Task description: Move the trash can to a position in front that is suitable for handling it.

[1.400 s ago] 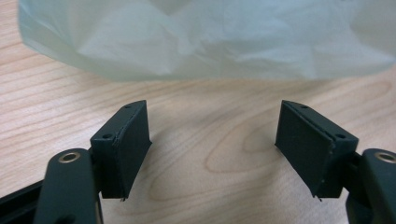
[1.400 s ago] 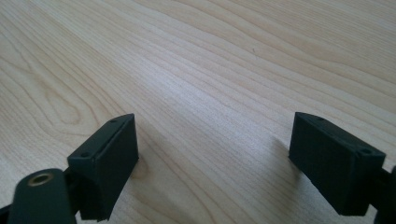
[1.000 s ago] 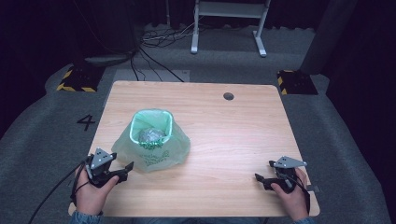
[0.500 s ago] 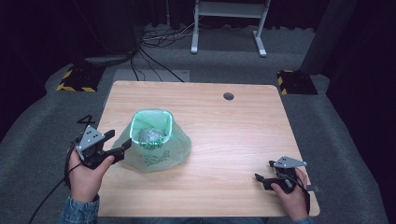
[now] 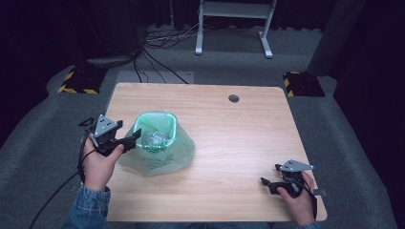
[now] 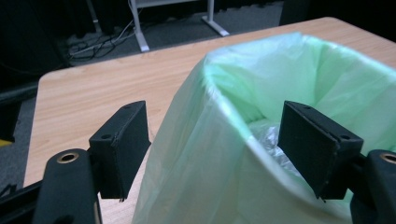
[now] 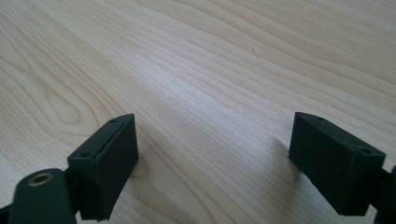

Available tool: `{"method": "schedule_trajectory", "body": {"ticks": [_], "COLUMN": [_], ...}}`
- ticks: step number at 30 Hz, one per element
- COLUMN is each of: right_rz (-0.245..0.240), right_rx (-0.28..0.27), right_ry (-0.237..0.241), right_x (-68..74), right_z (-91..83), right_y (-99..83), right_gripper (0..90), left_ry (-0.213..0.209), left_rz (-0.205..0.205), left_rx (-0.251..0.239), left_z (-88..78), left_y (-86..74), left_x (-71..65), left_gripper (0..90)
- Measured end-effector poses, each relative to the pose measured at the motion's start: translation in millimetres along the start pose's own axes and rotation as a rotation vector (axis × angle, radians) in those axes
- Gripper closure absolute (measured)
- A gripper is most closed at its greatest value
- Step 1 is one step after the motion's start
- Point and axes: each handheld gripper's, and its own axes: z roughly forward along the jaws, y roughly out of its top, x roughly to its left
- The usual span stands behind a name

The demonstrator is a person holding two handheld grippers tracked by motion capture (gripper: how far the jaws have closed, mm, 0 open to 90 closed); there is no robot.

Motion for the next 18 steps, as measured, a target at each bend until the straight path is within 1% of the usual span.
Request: {"method": "schedule_trajectory", "body": {"ticks": [2,3,4,5,8,9,10,11,12,13,14,15,16,18], "right_rz": [0.000,0.000,0.000,0.000,0.000,0.000,0.000,0.000,0.000,0.000,0.000,0.000,0.000,0.000], "right_rx": [0.000,0.000,0.000,0.000,0.000,0.000,0.000,0.000,0.000,0.000,0.000,0.000,0.000,0.000], "right_ry": [0.000,0.000,0.000,0.000,0.000,0.000,0.000,0.000,0.000,0.000,0.000,0.000,0.000,0.000], "right_x": [0.0,0.0,0.0,0.0,0.0,0.0,0.0,0.0,0.0,0.0,0.0,0.0,0.0,0.0], "right_z": [0.0,0.0,0.0,0.0,0.0,0.0,0.0,0.0,0.0,0.0,0.0,0.0,0.0,0.0], "right_y": [0.0,0.0,0.0,0.0,0.0,0.0,0.0,0.0,0.0,0.0,0.0,0.0,0.0,0.0], "right_gripper": [15.6,15.6,15.6,15.6,15.6,15.6,15.6,15.6,15.6,15.6,15.6,15.6,15.6,15.6], "left_ry": [-0.009,-0.018,-0.027,-0.032,-0.058,-0.064,-0.064,-0.056,-0.056,-0.057,-0.060,-0.085,-0.085,-0.110], "left_rz": [-0.020,-0.024,-0.018,-0.022,-0.033,-0.034,-0.034,-0.033,-0.033,-0.032,-0.029,-0.054,-0.054,-0.074], "left_rx": [0.009,0.017,0.033,0.048,0.057,0.060,0.060,0.070,0.070,0.071,0.061,0.048,0.048,0.040], "left_z": [3.6,5.1,6.6,8.2,11.9,13.1,13.1,13.7,13.7,13.8,14.0,15.6,15.6,18.0], "left_y": [-1.7,-2.2,-2.3,-2.5,-2.6,-2.4,-2.4,-2.1,-2.1,-2.3,-3.2,-5.7,-5.7,-7.9], "left_x": [-2.1,-4.2,-6.4,-9.3,-17.5,-23.9,-23.9,-30.8,-30.8,-34.0,-36.7,-41.9,-41.9,-46.7], "left_gripper": [26.3,28.3,29.0,29.0,32.1,32.6,31.0,29.5,28.8,28.8,28.9,28.9,28.8,28.9]}}
